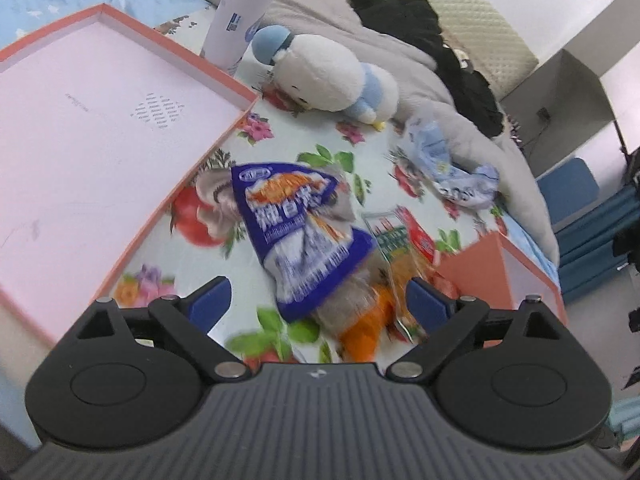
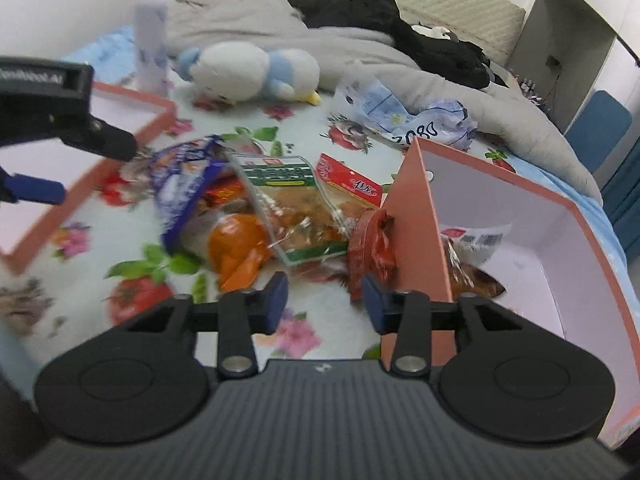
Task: Organize snacks
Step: 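Grasp the blue spicy cabbage bag with the left gripper while the right grasps the red strip pack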
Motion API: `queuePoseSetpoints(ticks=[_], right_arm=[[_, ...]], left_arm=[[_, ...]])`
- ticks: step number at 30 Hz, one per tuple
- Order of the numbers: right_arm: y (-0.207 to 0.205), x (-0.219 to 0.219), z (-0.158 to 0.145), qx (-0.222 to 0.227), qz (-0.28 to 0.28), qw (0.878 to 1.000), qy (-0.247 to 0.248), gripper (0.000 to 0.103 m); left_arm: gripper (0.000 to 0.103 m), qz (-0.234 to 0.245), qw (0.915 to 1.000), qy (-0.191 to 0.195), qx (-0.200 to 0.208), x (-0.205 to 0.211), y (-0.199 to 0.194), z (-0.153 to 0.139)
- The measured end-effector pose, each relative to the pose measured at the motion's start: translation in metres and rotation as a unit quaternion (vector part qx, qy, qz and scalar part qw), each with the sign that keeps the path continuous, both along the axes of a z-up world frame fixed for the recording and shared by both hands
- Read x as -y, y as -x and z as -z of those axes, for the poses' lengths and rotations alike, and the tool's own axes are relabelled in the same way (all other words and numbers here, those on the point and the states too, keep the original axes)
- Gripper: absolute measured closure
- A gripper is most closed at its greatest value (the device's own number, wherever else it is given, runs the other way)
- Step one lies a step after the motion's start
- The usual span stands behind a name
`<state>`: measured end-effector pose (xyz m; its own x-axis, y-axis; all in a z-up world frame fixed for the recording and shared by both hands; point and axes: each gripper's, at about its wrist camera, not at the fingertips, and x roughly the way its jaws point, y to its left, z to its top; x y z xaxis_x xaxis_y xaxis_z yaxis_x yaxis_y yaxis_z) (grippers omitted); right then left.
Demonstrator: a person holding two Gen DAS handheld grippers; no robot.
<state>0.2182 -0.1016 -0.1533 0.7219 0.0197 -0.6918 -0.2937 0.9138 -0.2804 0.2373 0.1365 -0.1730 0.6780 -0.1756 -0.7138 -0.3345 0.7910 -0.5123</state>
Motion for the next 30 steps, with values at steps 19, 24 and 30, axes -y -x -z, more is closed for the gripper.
queuePoseSetpoints(ticks=[19,24,30], right_arm=[[-0.113,-0.025,0.053,-0.032,0.008,0.986,0.165,0.074],[-0.124,-0.029,0.058,-0.059,-0.005,0.983,0.172,0.074],[-0.129,-0.031,0.07,-0.092,-0.006,0.979,0.18,0.074]], left_arm=[[0.008,-0.035,0.994,0.058,-0.086,-0.028,-0.12,0.056],[0.011,-0.042,0.9909,0.051,-0.117,-0.022,-0.129,0.062],[0.022,-0.043,0.9867,0.044,-0.151,-0.02,-0.133,0.072]])
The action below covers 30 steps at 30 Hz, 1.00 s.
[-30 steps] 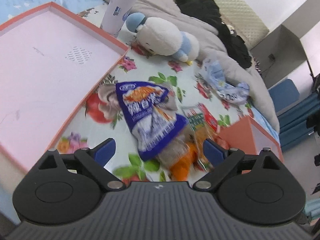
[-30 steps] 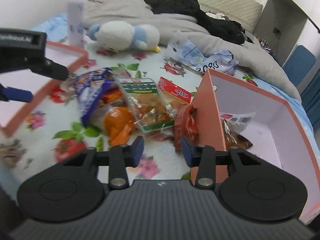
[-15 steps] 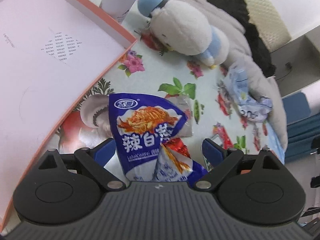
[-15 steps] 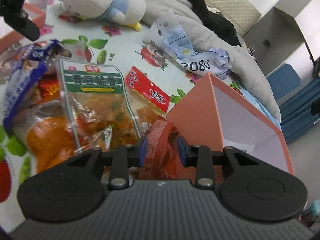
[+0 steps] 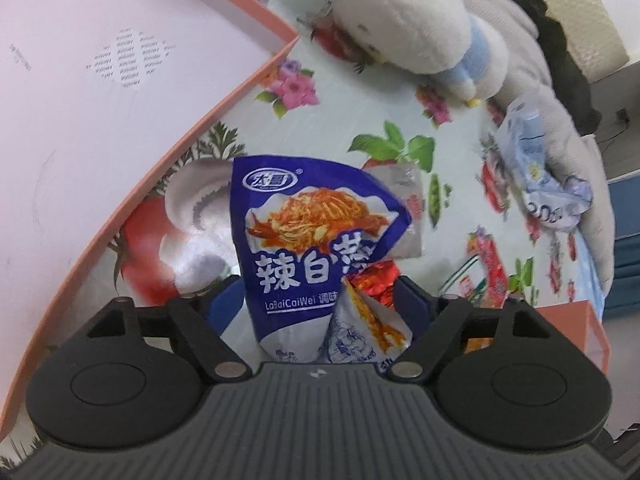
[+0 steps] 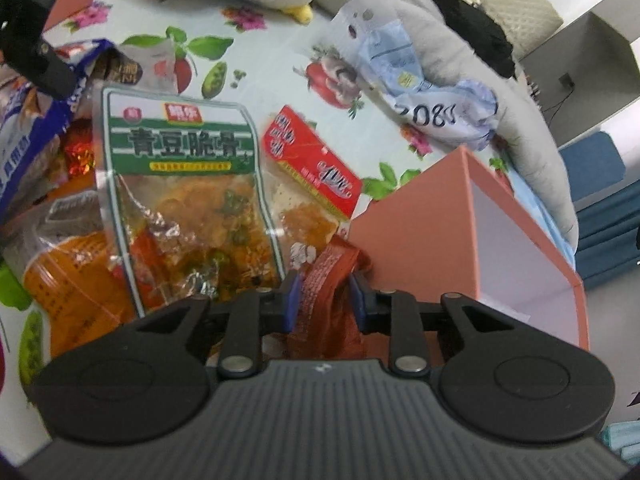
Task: Organize snacks
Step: 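Grasp the blue spicy cabbage bag with the left gripper while the right grasps the red strip pack, then lift both held snacks and carry them over the pink box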
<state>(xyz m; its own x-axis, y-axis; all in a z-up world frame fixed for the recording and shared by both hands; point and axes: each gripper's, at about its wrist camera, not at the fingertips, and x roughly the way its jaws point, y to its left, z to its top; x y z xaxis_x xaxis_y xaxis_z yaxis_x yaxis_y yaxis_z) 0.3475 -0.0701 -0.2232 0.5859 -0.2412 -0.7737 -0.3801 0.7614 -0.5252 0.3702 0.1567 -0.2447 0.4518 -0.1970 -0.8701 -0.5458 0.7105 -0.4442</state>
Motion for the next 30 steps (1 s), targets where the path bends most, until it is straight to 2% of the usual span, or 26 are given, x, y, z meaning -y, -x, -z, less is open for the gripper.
queuePoseSetpoints(ticks=[5,7,9,13,15,18,23,30], right_arm=[[0.001,-0.001,0.003,0.0,-0.005,1.0,0.004,0.072],[0.001,0.002,0.001,0.003,-0.008,1.0,-0.004,0.074],[0.003,0.005,-0.001,0.006,-0.012,1.0,-0.012,0.075],[0.011,0.006,-0.007,0.018,-0.013,0.999,-0.028,0.075],[0.016,0.007,-0.012,0.025,-0.011,0.999,-0.037,0.075],[0.028,0.011,-0.021,0.036,-0.021,0.998,-0.049,0.075],[0.052,0.024,-0.048,0.035,-0.035,0.995,-0.083,0.075],[0.086,0.048,-0.076,0.025,-0.022,0.981,-0.189,0.075]], left_arm=[[0.032,0.0,1.0,0.0,-0.003,0.002,0.004,0.006],[0.043,0.007,1.0,-0.003,-0.002,0.003,0.006,0.005],[0.049,0.02,0.9998,-0.004,0.003,0.004,0.008,0.0],[0.059,0.061,0.997,-0.041,0.023,0.014,0.015,-0.013],[0.062,0.069,0.9965,-0.038,0.03,0.015,0.022,-0.015],[0.064,0.082,0.9943,-0.053,0.042,0.019,0.034,-0.02],[0.065,0.089,0.9925,-0.067,0.05,0.03,0.059,-0.037],[0.065,0.11,0.9874,-0.095,0.061,0.052,0.099,-0.044]])
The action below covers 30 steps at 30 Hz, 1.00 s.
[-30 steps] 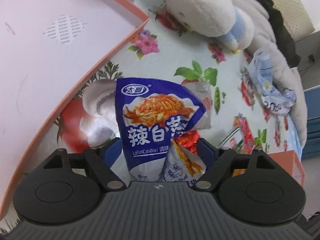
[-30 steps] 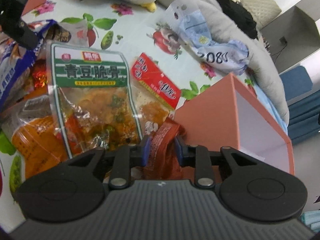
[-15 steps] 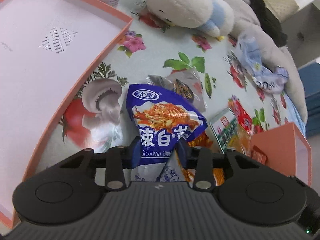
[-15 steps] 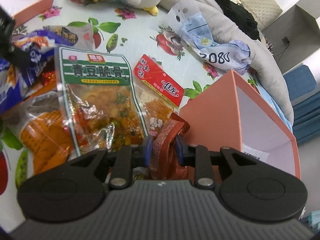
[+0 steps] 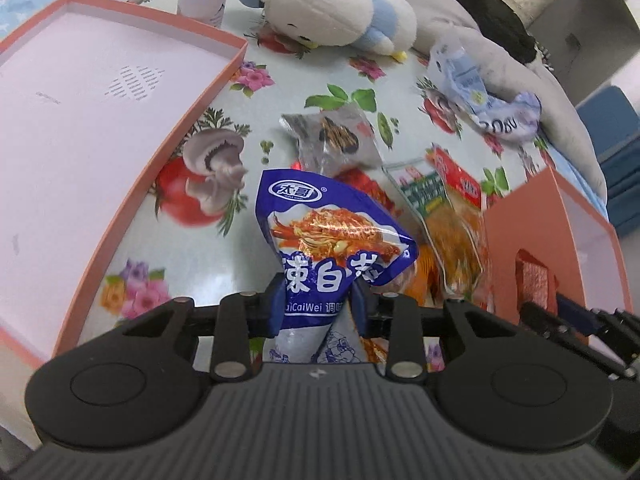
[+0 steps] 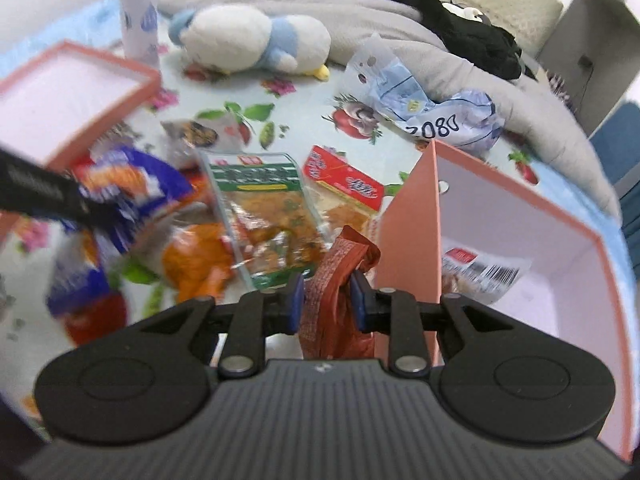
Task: Organize snacks
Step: 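Lift both held snacks and carry them over the pink box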
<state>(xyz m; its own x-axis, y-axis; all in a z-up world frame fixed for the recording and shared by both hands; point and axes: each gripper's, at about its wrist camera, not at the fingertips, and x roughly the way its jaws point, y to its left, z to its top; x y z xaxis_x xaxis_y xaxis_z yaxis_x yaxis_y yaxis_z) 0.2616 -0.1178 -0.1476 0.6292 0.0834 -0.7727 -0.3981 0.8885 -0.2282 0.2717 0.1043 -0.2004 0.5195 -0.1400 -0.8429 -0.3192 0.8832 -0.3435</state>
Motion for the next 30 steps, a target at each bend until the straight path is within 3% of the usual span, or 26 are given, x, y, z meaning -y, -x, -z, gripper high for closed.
queuePoseSetpoints(ticks=[5,15,30], right_arm=[[0.03,0.018,-0.005,-0.002,0.019,0.997,-0.078,0.075],[0.092,0.037,-0.012,0.025,0.009,0.991,-0.129,0.075],[0.155,0.072,-0.06,0.066,0.036,0.978,-0.195,0.075]], left_arm=[[0.065,0.017,0.9994,-0.014,0.028,0.013,0.035,-0.008],[0.065,0.038,0.9969,-0.037,0.058,0.047,0.089,-0.031],[0.065,0.068,0.9886,-0.044,0.127,0.084,0.15,-0.083]])
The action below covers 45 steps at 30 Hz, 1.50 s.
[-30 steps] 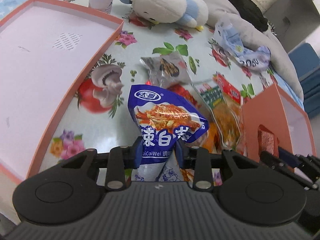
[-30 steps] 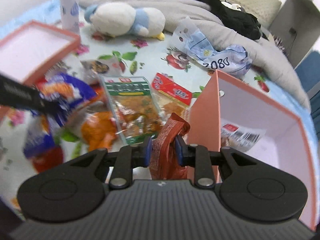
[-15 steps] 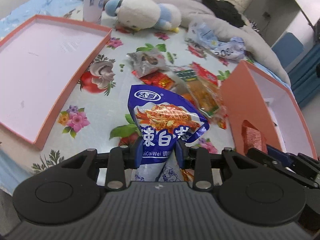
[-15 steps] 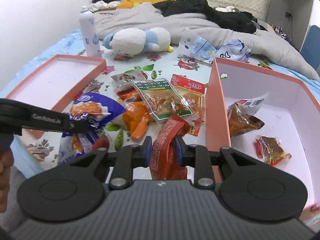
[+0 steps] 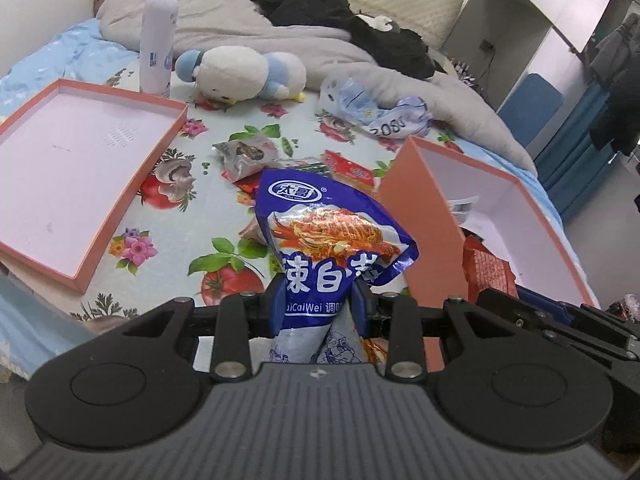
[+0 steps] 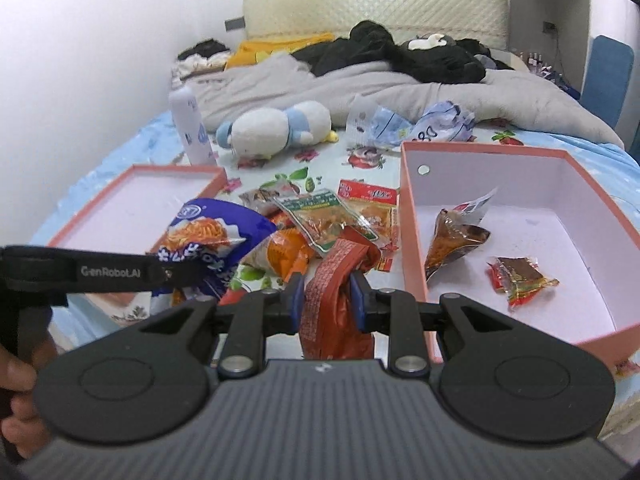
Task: Organize snacks
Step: 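Lift both held snacks and carry them over the pink box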
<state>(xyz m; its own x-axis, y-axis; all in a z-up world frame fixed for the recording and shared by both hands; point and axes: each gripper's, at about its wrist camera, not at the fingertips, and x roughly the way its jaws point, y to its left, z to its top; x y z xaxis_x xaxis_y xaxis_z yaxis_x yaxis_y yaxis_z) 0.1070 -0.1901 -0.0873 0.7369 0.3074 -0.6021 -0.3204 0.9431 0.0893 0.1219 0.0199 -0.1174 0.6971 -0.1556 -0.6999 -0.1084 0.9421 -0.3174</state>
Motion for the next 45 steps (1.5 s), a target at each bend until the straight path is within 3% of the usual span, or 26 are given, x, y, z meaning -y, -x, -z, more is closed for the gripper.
queuePoseSetpoints(ticks=[11,18,24,36,45], right_arm=[[0.03,0.018,-0.025,0.037,0.027,0.999,-0.019,0.075],[0.042,0.03,-0.026,0.037,0.051,0.998,-0.022,0.075],[0.042,0.051,-0.023,0.028,0.068,0.997,-0.017,0.075],[-0.009,0.125,-0.033,0.057,0.164,0.985,-0.016,0.075],[-0.058,0.165,-0.02,0.029,0.188,0.981,-0.038,0.075]], left_arm=[[0.065,0.024,0.9992,0.015,0.029,0.019,0.027,-0.025],[0.065,0.066,0.9972,0.006,0.034,0.04,0.031,-0.031],[0.065,0.07,0.9963,0.035,0.036,0.052,0.023,-0.034],[0.065,0.161,0.9854,0.023,0.051,0.133,-0.062,-0.056],[0.065,0.194,0.9809,0.007,0.013,0.192,-0.139,-0.041]])
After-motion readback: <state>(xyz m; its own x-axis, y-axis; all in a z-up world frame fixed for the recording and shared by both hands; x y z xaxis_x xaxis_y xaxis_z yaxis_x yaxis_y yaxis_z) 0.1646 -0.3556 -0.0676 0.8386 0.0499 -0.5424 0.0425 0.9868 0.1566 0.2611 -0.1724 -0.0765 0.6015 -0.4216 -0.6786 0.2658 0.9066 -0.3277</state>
